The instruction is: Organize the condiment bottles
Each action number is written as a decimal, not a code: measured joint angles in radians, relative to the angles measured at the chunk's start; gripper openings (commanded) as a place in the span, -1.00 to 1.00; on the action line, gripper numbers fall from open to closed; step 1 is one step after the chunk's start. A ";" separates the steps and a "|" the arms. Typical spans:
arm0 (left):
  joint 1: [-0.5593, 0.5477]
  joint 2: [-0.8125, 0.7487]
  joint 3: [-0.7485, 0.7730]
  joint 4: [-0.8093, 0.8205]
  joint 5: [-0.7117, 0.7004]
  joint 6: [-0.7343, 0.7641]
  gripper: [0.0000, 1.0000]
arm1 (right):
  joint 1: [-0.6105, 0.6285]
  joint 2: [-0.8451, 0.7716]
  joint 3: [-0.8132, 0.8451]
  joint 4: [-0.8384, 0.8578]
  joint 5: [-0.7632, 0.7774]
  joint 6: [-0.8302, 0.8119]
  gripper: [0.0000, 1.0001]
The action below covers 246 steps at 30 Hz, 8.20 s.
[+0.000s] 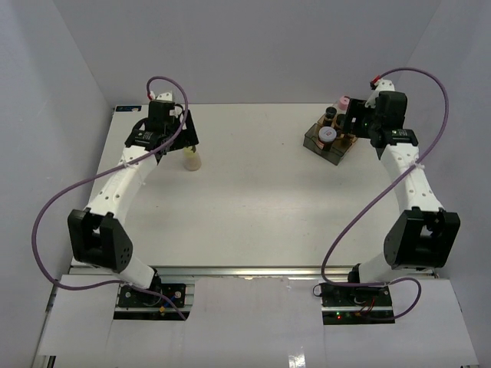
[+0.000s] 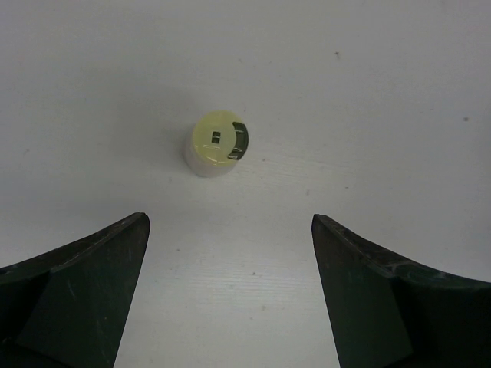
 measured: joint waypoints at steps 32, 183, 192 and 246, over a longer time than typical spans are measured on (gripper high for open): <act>0.009 0.481 0.177 -0.018 -0.027 0.063 -0.54 | 0.158 -0.170 -0.159 0.074 -0.047 -0.016 0.54; -0.085 -0.505 -0.636 0.031 0.240 -0.003 0.96 | -0.118 0.733 0.698 0.039 0.155 0.014 -0.85; -0.085 -0.500 -0.636 0.031 0.240 -0.003 0.96 | -0.116 0.755 0.657 0.049 0.139 0.019 -0.81; -0.093 -0.524 -0.645 0.051 0.243 0.009 0.96 | 0.061 0.168 0.471 -0.069 0.065 0.023 0.80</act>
